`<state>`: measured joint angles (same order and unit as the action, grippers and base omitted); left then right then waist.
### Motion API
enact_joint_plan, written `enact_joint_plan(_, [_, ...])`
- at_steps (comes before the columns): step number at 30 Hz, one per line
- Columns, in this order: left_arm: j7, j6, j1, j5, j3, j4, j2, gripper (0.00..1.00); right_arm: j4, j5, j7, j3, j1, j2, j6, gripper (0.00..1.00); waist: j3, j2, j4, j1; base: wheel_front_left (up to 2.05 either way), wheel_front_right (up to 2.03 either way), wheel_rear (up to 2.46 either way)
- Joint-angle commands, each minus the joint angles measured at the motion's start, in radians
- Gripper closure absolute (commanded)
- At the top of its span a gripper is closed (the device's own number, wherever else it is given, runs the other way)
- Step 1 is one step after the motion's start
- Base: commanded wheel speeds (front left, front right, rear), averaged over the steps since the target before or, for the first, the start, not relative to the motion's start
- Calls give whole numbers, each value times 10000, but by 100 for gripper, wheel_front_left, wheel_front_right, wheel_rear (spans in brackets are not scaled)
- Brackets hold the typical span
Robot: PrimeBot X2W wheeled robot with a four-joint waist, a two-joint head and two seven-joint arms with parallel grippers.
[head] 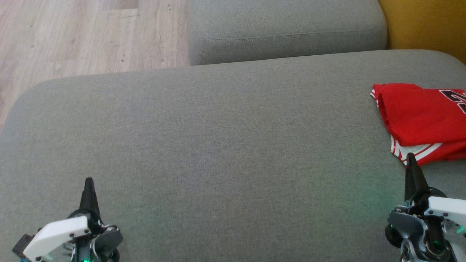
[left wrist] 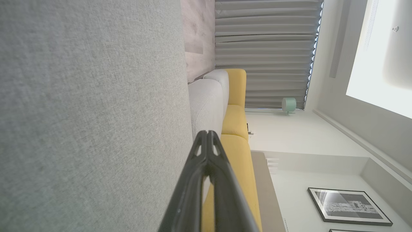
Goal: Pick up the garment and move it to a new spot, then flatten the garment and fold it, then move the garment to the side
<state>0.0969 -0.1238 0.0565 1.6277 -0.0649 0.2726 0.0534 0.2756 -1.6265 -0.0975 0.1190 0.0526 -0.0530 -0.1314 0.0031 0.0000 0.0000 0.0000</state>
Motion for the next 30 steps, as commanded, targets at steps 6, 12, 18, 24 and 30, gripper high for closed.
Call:
enact_joint_plan(6, [65, -69, 504, -90, -367, -280, 60, 100, -315, 88, -69, -162, 543, -55, 7, 100, 0, 0, 0, 0, 0, 0, 0])
enact_joint_plan(12, [73, -69, 505, -98, -377, -279, 53, 100, -314, 97, -77, -152, 544, -49, 7, 100, 0, 0, 0, 0, 0, 0, 0])
enact_joint_plan(18, [82, -69, 506, -108, -389, -279, 45, 100, -314, 105, -85, -141, 545, -41, 7, 100, 0, 0, 0, 0, 0, 0, 0])
enact_joint_plan(24, [90, -69, 507, -116, -398, -278, 39, 100, -313, 112, -92, -133, 545, -35, 7, 100, 0, 0, 0, 0, 0, 0, 0])
enact_joint_plan(30, [97, -69, 507, -123, -406, -278, 33, 100, -313, 119, -98, -125, 546, -30, 7, 100, 0, 0, 0, 0, 0, 0, 0])
